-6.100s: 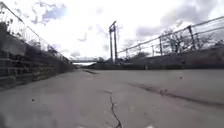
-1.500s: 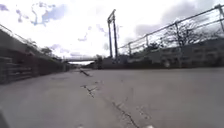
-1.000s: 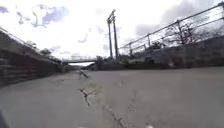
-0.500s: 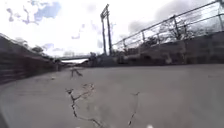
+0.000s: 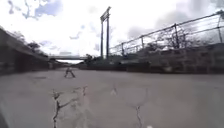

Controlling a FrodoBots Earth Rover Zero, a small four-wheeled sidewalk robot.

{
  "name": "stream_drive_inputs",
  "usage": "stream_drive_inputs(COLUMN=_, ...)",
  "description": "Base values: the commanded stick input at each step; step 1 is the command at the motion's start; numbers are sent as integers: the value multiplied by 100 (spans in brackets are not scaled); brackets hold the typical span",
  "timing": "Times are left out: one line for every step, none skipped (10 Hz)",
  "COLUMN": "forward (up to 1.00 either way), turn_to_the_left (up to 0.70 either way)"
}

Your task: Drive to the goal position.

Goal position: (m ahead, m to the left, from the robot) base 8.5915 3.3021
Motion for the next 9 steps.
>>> stream_drive_inputs(forward=70, turn_to_the_left=0)
stream_drive_inputs(forward=70, turn_to_the_left=0)
stream_drive_inputs(forward=70, turn_to_the_left=0)
stream_drive_inputs(forward=70, turn_to_the_left=0)
stream_drive_inputs(forward=70, turn_to_the_left=0)
stream_drive_inputs(forward=70, turn_to_the_left=0)
stream_drive_inputs(forward=70, turn_to_the_left=0)
stream_drive_inputs(forward=70, turn_to_the_left=0)
stream_drive_inputs(forward=70, turn_to_the_left=0)
